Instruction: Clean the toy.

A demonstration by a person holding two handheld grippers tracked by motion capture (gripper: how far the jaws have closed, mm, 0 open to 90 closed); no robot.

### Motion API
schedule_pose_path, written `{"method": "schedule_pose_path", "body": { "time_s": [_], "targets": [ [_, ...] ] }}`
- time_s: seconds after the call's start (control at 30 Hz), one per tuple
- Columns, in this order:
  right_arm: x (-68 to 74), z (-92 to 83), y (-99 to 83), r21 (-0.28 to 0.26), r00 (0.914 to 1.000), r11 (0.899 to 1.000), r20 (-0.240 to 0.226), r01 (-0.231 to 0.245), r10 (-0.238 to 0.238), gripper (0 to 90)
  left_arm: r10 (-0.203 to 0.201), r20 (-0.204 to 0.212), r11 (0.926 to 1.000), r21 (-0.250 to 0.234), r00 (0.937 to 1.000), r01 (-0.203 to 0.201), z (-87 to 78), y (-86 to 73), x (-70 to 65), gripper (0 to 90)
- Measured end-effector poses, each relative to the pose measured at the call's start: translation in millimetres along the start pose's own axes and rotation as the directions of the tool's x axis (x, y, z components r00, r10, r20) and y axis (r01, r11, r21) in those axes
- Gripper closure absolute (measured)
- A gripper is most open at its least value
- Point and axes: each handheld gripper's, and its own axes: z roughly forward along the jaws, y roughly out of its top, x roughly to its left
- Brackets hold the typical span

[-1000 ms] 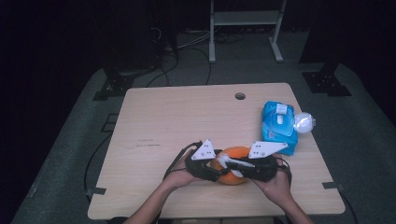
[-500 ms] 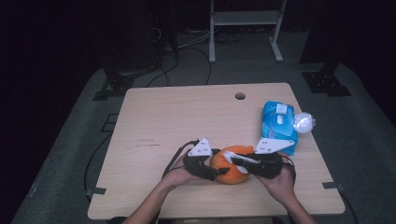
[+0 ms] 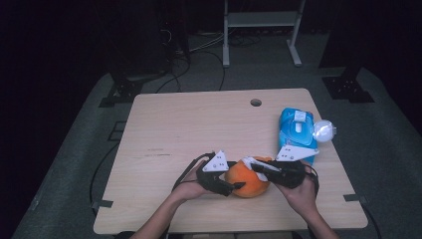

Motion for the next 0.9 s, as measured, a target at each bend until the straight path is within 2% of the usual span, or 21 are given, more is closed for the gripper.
{"method": "schedule_pose_path", "body": {
  "time_s": [0.07,0.1,0.17,0.27,0.3,0.37,0.4,0.43,0.5,0.53,0.57,0.63,0.67,0.7,0.73,0.8,0.83,0.9],
  "targets": [
    [4.6,1.2,0.4,0.000,0.9999,1.000,0.002,0.012,-0.012,80.2,0.030,0.002,0.9995,0.009,0.9996,-0.030,2.4,3.1,-3.4,29.4],
    [10.5,4.5,1.5,-0.003,0.9991,0.999,-0.019,0.038,-0.038,80.2,0.044,0.004,0.9990,0.011,0.9990,-0.044,3.7,4.6,-5.8,29.1],
    [23.0,12.0,4.8,0.010,0.9964,0.997,-0.046,0.071,-0.071,80.2,0.098,0.006,0.9949,0.026,0.9952,-0.098,5.7,7.1,-10.9,28.7],
    [32.6,17.5,8.4,0.026,0.9922,0.993,-0.051,0.115,-0.114,80.3,0.122,0.003,0.9920,0.033,0.9925,-0.122,4.5,6.7,-12.9,29.6],
    [31.4,16.8,8.3,0.026,0.9928,0.993,-0.047,0.112,-0.111,80.3,0.115,0.007,0.9929,0.030,0.9934,-0.115,2.9,5.1,-10.6,30.2],
    [17.2,9.3,5.6,0.018,0.9972,0.997,-0.014,0.073,-0.073,80.3,0.086,0.015,0.9958,0.029,0.9962,-0.087,0.3,-0.3,-4.0,30.6],
    [17.2,9.3,5.6,0.018,0.9972,0.997,-0.014,0.073,-0.073,80.3,0.086,0.015,0.9958,0.029,0.9962,-0.087,0.3,-0.3,-4.0,30.6],
    [5.6,2.9,1.8,0.014,0.9992,0.999,0.010,0.038,-0.038,80.3,0.071,0.017,0.9971,0.027,0.9973,-0.072,-0.5,-2.4,-1.2,30.5],
    [0.5,0.7,-0.7,0.016,0.9996,1.000,0.019,0.019,-0.020,80.3,0.043,0.029,0.9989,0.016,0.9986,-0.044,-0.7,-4.0,2.8,30.2],
    [-2.0,0.8,-2.8,0.020,0.9998,1.000,0.015,0.010,-0.010,80.4,0.047,0.034,0.9987,0.017,0.9983,-0.047,-0.4,-3.1,2.9,25.7],
    [-2.0,0.8,-2.8,0.020,0.9998,1.000,0.015,0.010,-0.010,80.4,0.041,0.033,0.9990,0.016,0.9986,-0.042,0.6,-1.5,2.6,25.7],
    [1.2,3.2,-2.1,0.027,0.9992,0.999,0.024,0.029,-0.030,80.3,0.008,0.033,0.9999,0.006,0.9994,-0.008,2.7,0.5,3.0,19.2],
    [4.8,5.4,-0.3,0.020,0.9997,1.000,0.010,0.022,-0.022,80.2,0.015,0.027,0.9999,0.007,0.9995,-0.015,3.0,0.4,2.3,23.7],
    [4.8,5.4,-0.3,0.020,0.9997,1.000,0.010,0.022,-0.022,80.2,0.021,0.018,0.9998,0.002,0.9996,-0.021,3.2,0.5,0.4,23.7],
    [9.3,7.8,1.0,0.012,0.9997,1.000,-0.019,0.016,-0.015,80.2,0.019,0.014,0.9998,0.003,0.9997,-0.019,3.3,1.4,-1.4,26.0],
    [21.0,14.6,2.8,0.008,0.9964,0.999,-0.077,0.038,-0.037,80.1,0.045,0.009,0.9990,0.003,0.9989,-0.045,4.0,3.5,-5.0,28.6],
    [32.7,21.1,5.0,0.026,0.9919,0.997,-0.105,0.074,-0.071,80.2,0.061,0.008,0.9981,0.009,0.9981,-0.061,4.0,4.4,-6.9,30.4],
    [35.3,21.9,5.7,0.032,0.9916,0.996,-0.097,0.089,-0.085,80.2,0.068,0.007,0.9975,0.019,0.9976,-0.068,1.4,3.6,-5.2,31.3]
  ]
}}
